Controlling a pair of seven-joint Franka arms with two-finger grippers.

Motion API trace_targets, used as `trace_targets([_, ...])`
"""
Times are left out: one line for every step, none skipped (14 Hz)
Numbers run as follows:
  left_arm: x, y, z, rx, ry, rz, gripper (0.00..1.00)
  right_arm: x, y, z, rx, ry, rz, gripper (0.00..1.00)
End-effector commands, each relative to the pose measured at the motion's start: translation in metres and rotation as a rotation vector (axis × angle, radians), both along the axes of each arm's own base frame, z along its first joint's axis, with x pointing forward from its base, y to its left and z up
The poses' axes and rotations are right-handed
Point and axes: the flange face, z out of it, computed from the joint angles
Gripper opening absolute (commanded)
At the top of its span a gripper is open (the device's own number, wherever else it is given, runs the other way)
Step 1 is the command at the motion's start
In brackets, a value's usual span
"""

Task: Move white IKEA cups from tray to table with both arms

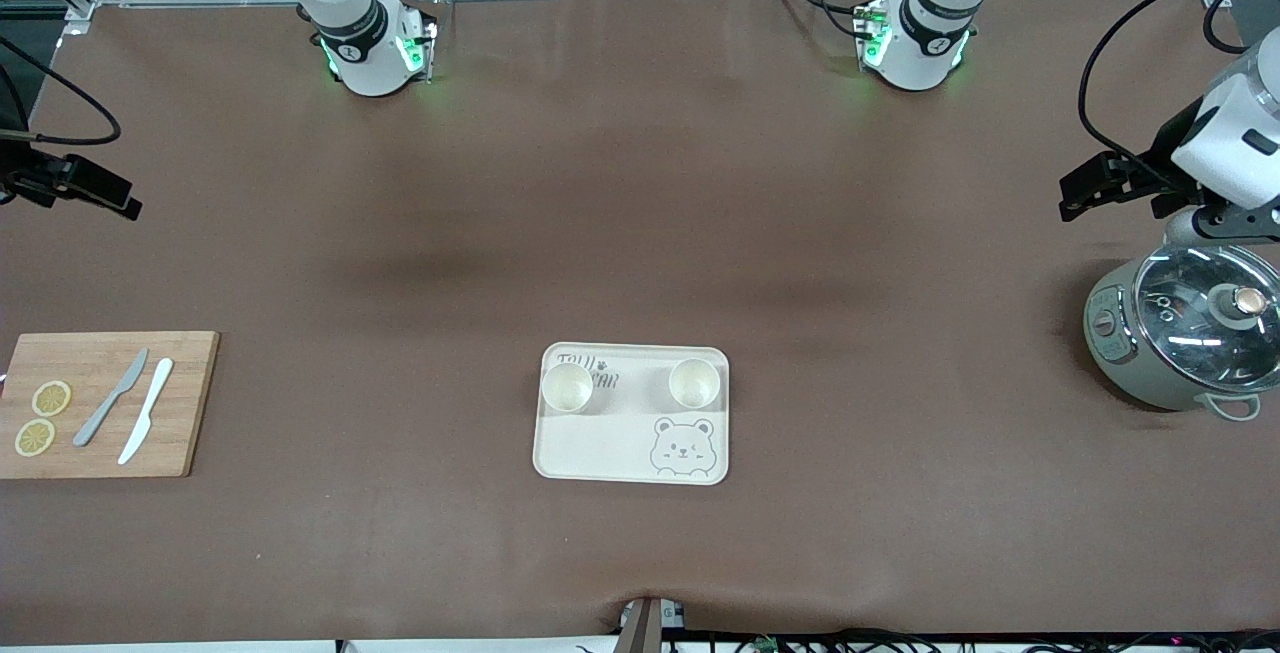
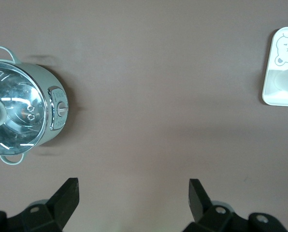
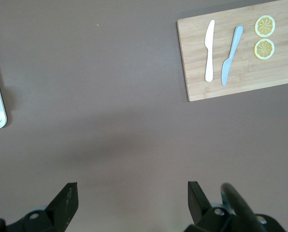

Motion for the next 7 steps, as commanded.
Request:
trace_targets([0.001,0.003,0.002,0.019,-0.011,-0.006,1.00,0.002,-0.001,0.004,0.003,-0.004,-0.019,1.00])
trace_targets([0.001,0.005,0.003,0.019,-0.013,-0.006,1.00,0.002,-0.001,0.004,0.003,-0.004,-0.019,1.00])
trace_targets([0.002,0.004,0.001,0.019,-0.010,-0.002,1.00,0.002,-0.001,0.004,0.003,-0.004,-0.019,1.00])
trace_targets([0.006,0.004,-0.001,0.018,-0.009,0.005,1.00,0.002,-0.001,0.004,0.003,-0.004,-0.019,1.00])
trace_targets([0.015,0.005,0.000,0.010,-0.016,0.002,1.00,0.002,-0.001,0.004,0.003,-0.004,-0.019,1.00])
trace_targets([0.021,0.007,-0.006,0.007,-0.008,0.000,1.00,0.002,-0.001,0.004,0.003,-0.006,-0.019,1.00])
trace_targets([0.022,0.002,-0.008,0.005,-0.004,-0.001,1.00,0.002,-0.002,0.004,0.003,-0.006,-0.020,1.00])
